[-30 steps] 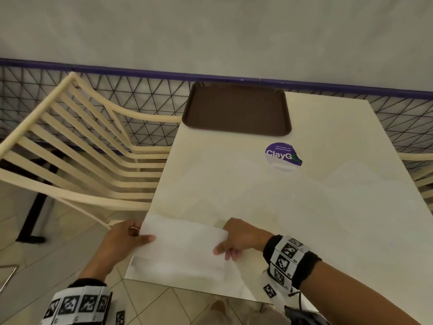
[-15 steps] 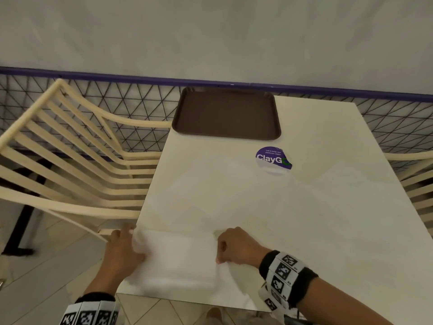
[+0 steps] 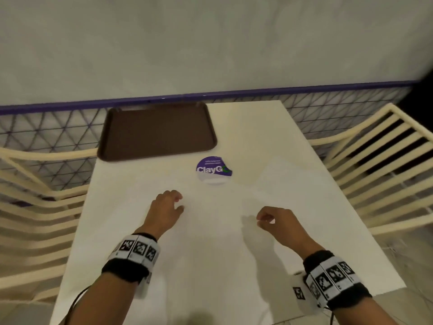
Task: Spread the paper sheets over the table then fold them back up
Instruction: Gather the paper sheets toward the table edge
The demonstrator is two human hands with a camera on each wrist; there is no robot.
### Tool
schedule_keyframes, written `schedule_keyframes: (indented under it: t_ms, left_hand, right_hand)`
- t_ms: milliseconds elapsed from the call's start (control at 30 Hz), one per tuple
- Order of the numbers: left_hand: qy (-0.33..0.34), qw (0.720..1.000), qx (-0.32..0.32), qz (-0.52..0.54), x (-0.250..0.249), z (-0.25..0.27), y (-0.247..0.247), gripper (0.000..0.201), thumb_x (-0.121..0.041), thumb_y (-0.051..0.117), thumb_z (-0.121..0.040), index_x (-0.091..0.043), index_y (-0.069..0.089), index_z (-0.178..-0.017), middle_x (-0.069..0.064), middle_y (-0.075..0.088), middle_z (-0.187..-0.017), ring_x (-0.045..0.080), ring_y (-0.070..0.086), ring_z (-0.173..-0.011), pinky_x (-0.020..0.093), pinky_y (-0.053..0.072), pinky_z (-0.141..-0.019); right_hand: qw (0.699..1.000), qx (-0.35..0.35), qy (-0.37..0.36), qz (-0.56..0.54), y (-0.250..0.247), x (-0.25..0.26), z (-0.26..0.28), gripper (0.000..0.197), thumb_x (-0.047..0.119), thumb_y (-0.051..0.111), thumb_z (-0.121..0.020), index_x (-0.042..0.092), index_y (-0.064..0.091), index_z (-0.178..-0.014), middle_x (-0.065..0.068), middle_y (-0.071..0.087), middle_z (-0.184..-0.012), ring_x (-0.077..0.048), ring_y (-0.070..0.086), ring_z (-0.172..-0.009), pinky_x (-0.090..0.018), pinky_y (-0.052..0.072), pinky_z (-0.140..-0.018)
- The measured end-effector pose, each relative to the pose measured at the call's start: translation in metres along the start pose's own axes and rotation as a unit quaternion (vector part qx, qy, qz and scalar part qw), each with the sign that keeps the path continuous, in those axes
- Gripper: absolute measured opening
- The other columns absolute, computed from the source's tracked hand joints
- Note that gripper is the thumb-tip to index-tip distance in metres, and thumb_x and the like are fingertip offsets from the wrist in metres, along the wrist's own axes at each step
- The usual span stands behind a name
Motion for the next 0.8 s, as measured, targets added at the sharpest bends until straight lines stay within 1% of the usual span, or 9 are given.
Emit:
schedule_keyframes:
  t_ms: [33, 100, 233, 300, 400, 500, 667, 733, 800]
  left_hand:
    - [0.02, 1.0, 0.004, -0.004, -0.017, -0.015, 0.009, 0.028, -0.02, 0.062, -0.087, -0.011, 0.057, -0.113, 0.006, 0.061, -0.11, 0.025, 0.054, -0.103, 0.034, 0.042, -0.089]
    - [0.054, 0.998, 0.022, -0.013, -0.041, -0.04, 0.026, 0.033, -0.022, 0.059, -0.088, -0.013, 0.052, -0.12, 0.005, 0.059, -0.116, 0.024, 0.052, -0.108, 0.032, 0.04, -0.092]
    - [0.135, 0.984, 0.079, -0.088, -0.085, -0.084, 0.062, 0.046, -0.023, 0.055, -0.092, -0.013, 0.043, -0.134, 0.006, 0.044, -0.14, 0.024, 0.042, -0.127, 0.032, 0.032, -0.105]
    - [0.156, 0.974, 0.112, -0.123, -0.098, -0.101, 0.076, 0.051, -0.02, 0.055, -0.092, -0.011, 0.038, -0.139, 0.008, 0.037, -0.146, 0.026, 0.036, -0.133, 0.033, 0.028, -0.109]
    - [0.157, 0.959, 0.133, -0.195, -0.108, -0.121, 0.087, 0.055, -0.024, 0.056, -0.091, -0.013, 0.035, -0.14, 0.008, 0.034, -0.147, 0.029, 0.034, -0.133, 0.039, 0.03, -0.108]
    - [0.13, 0.949, 0.142, -0.25, -0.111, -0.136, 0.091, 0.052, -0.031, 0.058, -0.088, -0.017, 0.04, -0.135, 0.006, 0.04, -0.141, 0.029, 0.034, -0.131, 0.041, 0.029, -0.107]
    - [0.118, 0.931, 0.167, -0.303, -0.113, -0.14, 0.091, 0.03, -0.031, 0.054, -0.088, -0.016, 0.058, -0.114, 0.01, 0.051, -0.124, 0.032, 0.042, -0.121, 0.042, 0.035, -0.101]
    - [0.129, 0.947, 0.155, -0.248, -0.119, -0.136, 0.084, 0.019, -0.027, 0.055, -0.086, -0.016, 0.062, -0.099, 0.008, 0.057, -0.111, 0.03, 0.049, -0.112, 0.038, 0.037, -0.093]
    - [0.141, 0.971, 0.104, -0.163, -0.127, -0.132, 0.064, 0.009, -0.022, 0.059, -0.084, -0.015, 0.062, -0.087, 0.005, 0.061, -0.097, 0.027, 0.056, -0.1, 0.034, 0.039, -0.083]
  right_hand:
    - [1.0, -0.014, 0.011, -0.008, -0.009, -0.012, 0.002, 0.008, 0.014, 0.068, -0.082, 0.021, 0.064, -0.081, 0.004, 0.066, -0.082, -0.013, 0.06, -0.081, -0.009, 0.04, -0.067]
    - [0.999, -0.023, 0.025, -0.002, -0.017, -0.029, 0.007, 0.007, 0.016, 0.067, -0.083, 0.023, 0.064, -0.085, 0.007, 0.065, -0.085, -0.012, 0.059, -0.084, -0.012, 0.042, -0.071]
    - [0.997, -0.015, 0.067, 0.018, -0.021, -0.07, 0.016, 0.015, 0.022, 0.064, -0.086, 0.021, 0.065, -0.1, 0.008, 0.063, -0.099, -0.011, 0.057, -0.094, -0.018, 0.04, -0.079]
    - [0.996, -0.005, 0.085, 0.03, -0.02, -0.086, 0.021, 0.021, 0.026, 0.062, -0.087, 0.022, 0.063, -0.108, 0.008, 0.062, -0.108, -0.012, 0.056, -0.101, -0.018, 0.039, -0.082]
    - [0.995, 0.02, 0.086, 0.054, -0.013, -0.099, 0.029, 0.031, 0.03, 0.058, -0.089, 0.025, 0.057, -0.121, 0.009, 0.055, -0.125, -0.012, 0.048, -0.117, -0.02, 0.035, -0.094]
    - [0.996, 0.028, 0.06, 0.06, -0.005, -0.104, 0.034, 0.036, 0.029, 0.057, -0.089, 0.027, 0.053, -0.125, 0.012, 0.047, -0.133, -0.009, 0.04, -0.124, -0.018, 0.033, -0.099]
    - [0.993, 0.033, 0.032, 0.109, -0.003, -0.104, 0.035, 0.037, 0.029, 0.055, -0.089, 0.028, 0.053, -0.127, 0.012, 0.042, -0.137, -0.009, 0.037, -0.125, -0.02, 0.03, -0.101]
    - [0.989, 0.052, 0.03, 0.134, -0.005, -0.101, 0.033, 0.038, 0.029, 0.053, -0.09, 0.028, 0.051, -0.128, 0.012, 0.041, -0.138, -0.011, 0.036, -0.126, -0.025, 0.029, -0.101]
    - [0.985, 0.066, 0.027, 0.159, -0.01, -0.093, 0.028, 0.041, 0.031, 0.052, -0.091, 0.029, 0.047, -0.131, 0.011, 0.04, -0.139, -0.013, 0.035, -0.128, -0.029, 0.027, -0.102]
Point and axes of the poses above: each hand's wrist, its own z-axis away from the middle knuckle, its own y-axis out of the palm, x = y × z, the point moved 7 cm from there along -z, towards the middle knuckle
